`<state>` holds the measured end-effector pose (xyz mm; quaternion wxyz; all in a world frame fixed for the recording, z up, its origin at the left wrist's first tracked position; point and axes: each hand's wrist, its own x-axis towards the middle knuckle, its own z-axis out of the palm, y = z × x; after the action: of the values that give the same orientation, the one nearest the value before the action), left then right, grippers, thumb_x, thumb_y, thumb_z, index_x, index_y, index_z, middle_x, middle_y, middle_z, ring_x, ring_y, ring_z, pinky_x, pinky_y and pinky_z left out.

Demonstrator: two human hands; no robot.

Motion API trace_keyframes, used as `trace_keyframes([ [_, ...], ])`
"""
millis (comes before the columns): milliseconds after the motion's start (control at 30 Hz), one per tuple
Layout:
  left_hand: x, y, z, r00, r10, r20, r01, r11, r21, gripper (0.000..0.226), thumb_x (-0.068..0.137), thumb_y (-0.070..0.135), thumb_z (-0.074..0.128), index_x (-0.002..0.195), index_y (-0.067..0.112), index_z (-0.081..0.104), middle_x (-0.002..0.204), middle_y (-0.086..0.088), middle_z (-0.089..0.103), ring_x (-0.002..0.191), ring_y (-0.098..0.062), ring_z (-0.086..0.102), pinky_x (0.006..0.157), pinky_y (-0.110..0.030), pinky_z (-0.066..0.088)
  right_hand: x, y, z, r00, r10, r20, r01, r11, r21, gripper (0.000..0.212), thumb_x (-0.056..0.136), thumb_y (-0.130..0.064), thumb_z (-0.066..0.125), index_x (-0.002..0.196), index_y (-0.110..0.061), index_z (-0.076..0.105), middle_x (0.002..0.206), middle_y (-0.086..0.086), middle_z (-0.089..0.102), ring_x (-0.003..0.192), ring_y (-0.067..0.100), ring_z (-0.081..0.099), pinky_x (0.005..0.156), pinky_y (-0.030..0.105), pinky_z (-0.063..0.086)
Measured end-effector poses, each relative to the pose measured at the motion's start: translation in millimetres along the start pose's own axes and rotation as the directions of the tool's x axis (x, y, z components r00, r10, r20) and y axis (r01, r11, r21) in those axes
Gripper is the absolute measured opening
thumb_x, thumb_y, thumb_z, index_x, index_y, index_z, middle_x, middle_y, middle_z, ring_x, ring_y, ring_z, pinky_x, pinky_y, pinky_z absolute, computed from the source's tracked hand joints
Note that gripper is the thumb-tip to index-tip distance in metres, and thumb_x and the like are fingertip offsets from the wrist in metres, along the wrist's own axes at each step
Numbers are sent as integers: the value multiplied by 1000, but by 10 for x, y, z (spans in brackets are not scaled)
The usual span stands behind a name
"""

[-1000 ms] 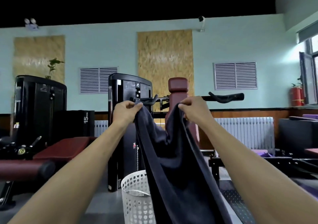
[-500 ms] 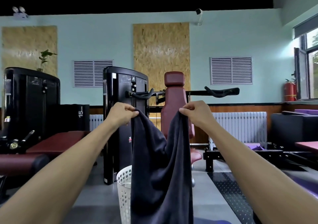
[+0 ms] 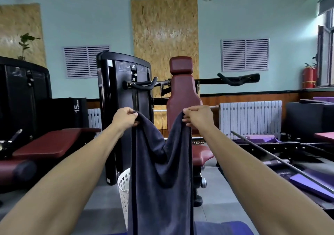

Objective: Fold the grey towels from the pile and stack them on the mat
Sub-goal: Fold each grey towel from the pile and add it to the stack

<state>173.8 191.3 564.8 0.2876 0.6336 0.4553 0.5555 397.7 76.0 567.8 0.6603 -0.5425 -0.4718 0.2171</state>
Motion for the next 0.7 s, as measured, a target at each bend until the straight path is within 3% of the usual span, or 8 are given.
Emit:
trace_keyframes([
  [100, 436, 43, 79, 996, 61, -66, -65, 996, -63, 16, 98, 3, 56, 83, 11, 57, 82, -7, 57, 71, -16, 60, 58, -19, 57, 495, 42, 173, 994, -55, -90, 59, 997, 42, 15, 93, -13, 67, 101, -3, 74, 86, 9, 74, 72, 18, 72, 62, 25, 61],
  [367, 1098, 285, 15, 960, 200, -195, -214, 975, -55, 11, 97, 12, 59, 88, 16, 58, 82, -4, 60, 83, -20, 62, 87, -37, 57, 1141, -248, 395, 948, -279, -151, 295, 950, 99, 7, 94, -15, 65, 96, -14, 72, 85, 5, 74, 77, 14, 74, 67, 28, 61],
  [533, 1045, 399, -83, 946, 242, -217, -250, 968, -14, 3, 97, 13, 58, 95, 10, 60, 82, -4, 60, 79, -19, 60, 89, -39, 56, 1147, -359, 397, 946, -281, -159, 300, 948, 106, 11, 93, -13, 66, 101, -8, 73, 89, 9, 74, 78, 15, 74, 67, 29, 62],
  [700, 742, 402, -301, 965, 213, -152, -221, 975, -40, 14, 97, 12, 58, 85, 17, 59, 85, -7, 63, 87, -25, 66, 90, -39, 57, 845, -392, 306, 944, -283, -171, 297, 953, 59, 14, 93, -14, 67, 103, -8, 74, 88, 5, 74, 76, 12, 74, 66, 24, 61],
])
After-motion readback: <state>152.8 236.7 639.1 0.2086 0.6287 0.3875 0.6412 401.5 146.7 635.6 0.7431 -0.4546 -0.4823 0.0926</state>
